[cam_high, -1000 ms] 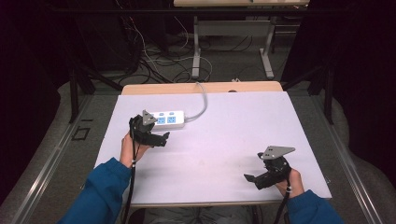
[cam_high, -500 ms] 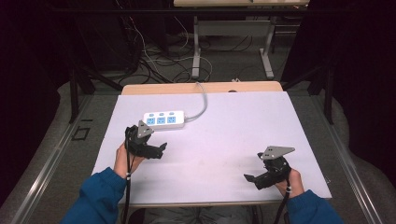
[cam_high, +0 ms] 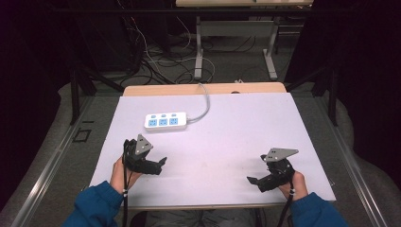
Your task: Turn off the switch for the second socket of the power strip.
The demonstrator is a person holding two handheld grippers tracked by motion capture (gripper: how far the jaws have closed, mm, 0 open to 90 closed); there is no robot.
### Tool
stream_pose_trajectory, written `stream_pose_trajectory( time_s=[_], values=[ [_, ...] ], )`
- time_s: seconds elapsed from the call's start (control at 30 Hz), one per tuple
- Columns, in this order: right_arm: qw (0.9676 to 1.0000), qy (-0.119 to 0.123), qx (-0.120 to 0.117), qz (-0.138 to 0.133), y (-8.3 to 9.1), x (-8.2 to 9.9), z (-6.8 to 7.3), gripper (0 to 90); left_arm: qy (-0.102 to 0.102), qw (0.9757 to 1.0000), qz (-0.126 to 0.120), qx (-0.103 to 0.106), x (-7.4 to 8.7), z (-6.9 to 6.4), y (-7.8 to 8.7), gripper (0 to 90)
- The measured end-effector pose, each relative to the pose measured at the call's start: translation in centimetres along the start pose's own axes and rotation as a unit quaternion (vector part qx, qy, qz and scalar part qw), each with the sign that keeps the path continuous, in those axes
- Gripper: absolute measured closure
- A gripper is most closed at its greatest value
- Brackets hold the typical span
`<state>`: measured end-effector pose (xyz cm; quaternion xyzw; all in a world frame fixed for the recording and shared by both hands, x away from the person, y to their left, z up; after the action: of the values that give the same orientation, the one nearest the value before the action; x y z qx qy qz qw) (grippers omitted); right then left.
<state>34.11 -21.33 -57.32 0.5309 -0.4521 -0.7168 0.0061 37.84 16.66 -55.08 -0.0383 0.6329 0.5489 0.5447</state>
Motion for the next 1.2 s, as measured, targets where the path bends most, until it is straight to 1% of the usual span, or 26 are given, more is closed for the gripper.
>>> stream_pose_trajectory(
  time_s=[0.03, 0.07, 0.1, 0.17, 0.2, 0.27, 0.37, 0.43, 0.53, 0.57, 0.7, 0.73, 0.8, 0.83, 0.87, 0.9, 0.93, 0.97, 1.0, 1.07, 1.1, 1.13, 1.17, 1.2],
  values=[
    [1.0, 0.0, 0.0, 0.0, 0.0, 0.0, 0.0, 1.7, -0.006, 1.0, 0.0, -0.002, 0.1, 0.0, 0.1, 0.0],
    [1.0, 0.0, 0.0, 0.0, 0.0, 0.0, 0.0, 1.6, -0.006, 1.0, 0.001, -0.001, 0.3, -0.1, 0.3, 0.0],
    [1.0, 0.0, 0.0, 0.0, 0.0, 0.0, 0.0, 1.6, -0.001, 1.0, -0.002, 0.003, 0.4, -0.4, 0.4, 0.0],
    [1.0, 0.001, 0.0, 0.0, 0.0, 0.0, 0.0, 1.6, -0.005, 1.0, -0.003, 0.004, 0.6, -0.5, 0.6, 0.0],
    [1.0, 0.0, 0.0, 0.0, 0.0, 0.0, 0.0, 1.6, -0.009, 0.9999, -0.005, 0.001, 0.7, -0.5, 0.8, 0.0],
    [1.0, 0.0, 0.0, 0.0, 0.0, 0.0, 0.0, 1.7, -0.007, 0.9999, -0.007, 0.004, 1.0, -0.8, 1.0, 0.0],
    [1.0, 0.001, 0.0, 0.0, 0.0, 0.0, 0.0, 1.7, -0.012, 0.9999, -0.007, 0.004, 1.4, -1.0, 1.2, 0.0],
    [1.0, 0.0, 0.0, 0.0, 0.0, 0.0, 0.0, 1.7, -0.014, 0.9999, -0.006, 0.008, 1.8, -1.3, 1.4, 0.0],
    [1.0, 0.001, -0.001, 0.001, 0.0, 0.0, 0.0, 1.7, -0.014, 0.9998, -0.008, 0.009, 2.2, -1.7, 1.5, 0.0],
    [1.0, 0.0, -0.002, 0.001, 0.0, 0.0, 0.0, 1.7, -0.018, 0.9998, -0.007, 0.009, 2.4, -1.8, 1.6, 0.0],
    [1.0, 0.002, 0.0, 0.001, 0.0, 0.0, 0.0, 1.7, -0.023, 0.9996, -0.008, 0.012, 2.8, -2.1, 1.9, 0.0],
    [1.0, 0.001, -0.001, 0.0, 0.0, 0.0, 0.0, 1.7, -0.02, 0.9997, -0.01, 0.012, 2.9, -2.2, 1.9, 0.0],
    [1.0, 0.002, 0.0, 0.0, 0.0, 0.0, 0.0, 1.7, -0.023, 0.9996, -0.011, 0.013, 3.1, -2.4, 2.1, 0.0],
    [1.0, 0.003, 0.0, 0.0, 0.0, 0.0, 0.0, 1.7, -0.029, 0.9995, -0.009, 0.008, 3.2, -2.3, 2.2, 0.0],
    [1.0, 0.0, -0.002, 0.001, 0.0, 0.0, 0.0, 1.6, -0.027, 0.9995, -0.01, 0.011, 3.3, -2.4, 2.2, 0.0],
    [1.0, 0.0, -0.003, 0.001, -0.1, 0.0, 0.0, 1.7, -0.028, 0.9995, -0.01, 0.009, 3.4, -2.4, 2.3, 0.0],
    [1.0, 0.001, -0.002, 0.002, -0.1, 0.0, 0.0, 1.7, -0.023, 0.9996, -0.011, 0.009, 3.4, -2.4, 2.3, 0.0],
    [1.0, 0.001, -0.003, 0.002, -0.1, 0.0, 0.0, 1.7, -0.023, 0.9996, -0.014, 0.009, 3.5, -2.5, 2.3, 0.0],
    [1.0, 0.001, -0.002, 0.001, 0.0, 0.0, 0.0, 1.7, -0.026, 0.9996, -0.01, 0.01, 3.6, -2.5, 2.4, 0.0],
    [1.0, 0.0, -0.002, 0.001, 0.0, 0.0, 0.0, 1.7, -0.025, 0.9996, -0.013, 0.01, 3.7, -2.7, 2.4, 0.0],
    [1.0, 0.0, -0.002, 0.001, 0.0, 0.0, 0.0, 1.6, -0.03, 0.9994, -0.012, 0.011, 3.7, -2.7, 2.5, 0.0],
    [1.0, 0.0, -0.002, 0.001, 0.0, 0.0, 0.0, 1.7, -0.032, 0.9994, -0.011, 0.008, 3.8, -2.7, 2.6, 0.0],
    [1.0, 0.001, -0.002, 0.001, 0.0, 0.0, 0.0, 1.7, -0.03, 0.9994, -0.012, 0.009, 3.9, -2.8, 2.6, 0.0],
    [1.0, 0.001, -0.002, 0.001, 0.0, 0.0, 0.0, 1.7, -0.029, 0.9994, -0.017, 0.006, 3.9, -2.8, 2.6, 0.0]
  ],
)
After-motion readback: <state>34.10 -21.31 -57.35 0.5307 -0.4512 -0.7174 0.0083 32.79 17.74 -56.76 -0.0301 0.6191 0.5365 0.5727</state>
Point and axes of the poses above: each handheld gripper's, and its own axes: y roughly backward along the jaws, x roughly out of its underside, z roughly to its left, the point moved 7 cm from there along -y, roughly forward along the jaws, and after that the axes turned 1 degree about -y, right-handed, at the moved point
